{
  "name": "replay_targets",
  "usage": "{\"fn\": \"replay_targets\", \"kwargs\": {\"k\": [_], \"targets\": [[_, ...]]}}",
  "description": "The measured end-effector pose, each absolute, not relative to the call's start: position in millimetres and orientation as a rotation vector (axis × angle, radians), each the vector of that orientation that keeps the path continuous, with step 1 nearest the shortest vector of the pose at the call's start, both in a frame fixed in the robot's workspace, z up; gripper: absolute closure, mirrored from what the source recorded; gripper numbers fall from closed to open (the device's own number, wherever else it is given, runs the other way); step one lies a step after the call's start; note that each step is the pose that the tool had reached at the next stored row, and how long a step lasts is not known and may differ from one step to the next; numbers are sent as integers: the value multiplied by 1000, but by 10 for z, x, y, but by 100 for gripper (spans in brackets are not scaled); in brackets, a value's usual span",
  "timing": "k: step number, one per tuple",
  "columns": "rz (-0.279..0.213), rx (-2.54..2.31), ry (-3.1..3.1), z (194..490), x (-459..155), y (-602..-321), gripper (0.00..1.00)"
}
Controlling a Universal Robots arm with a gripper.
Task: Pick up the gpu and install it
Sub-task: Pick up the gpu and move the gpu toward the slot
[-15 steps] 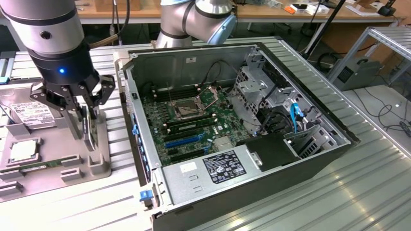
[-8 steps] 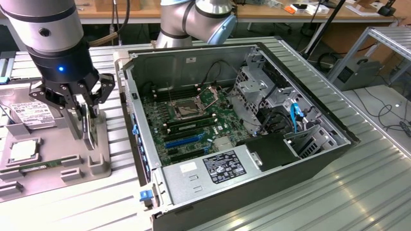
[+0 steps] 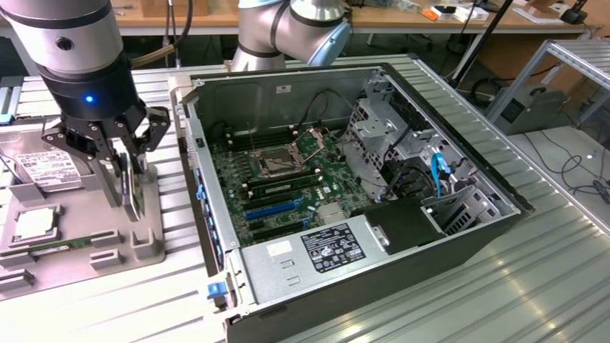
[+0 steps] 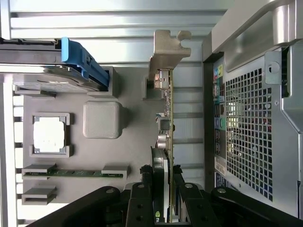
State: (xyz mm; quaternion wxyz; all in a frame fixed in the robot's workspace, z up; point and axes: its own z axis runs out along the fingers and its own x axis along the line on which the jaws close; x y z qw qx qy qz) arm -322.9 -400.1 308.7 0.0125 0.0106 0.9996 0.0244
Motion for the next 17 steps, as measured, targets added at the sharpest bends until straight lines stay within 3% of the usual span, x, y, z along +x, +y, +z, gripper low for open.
{"fn": "replay_targets", "kwargs": {"k": [17], "targets": [[79,33,3116,3187,-3229,-4001,73]]}}
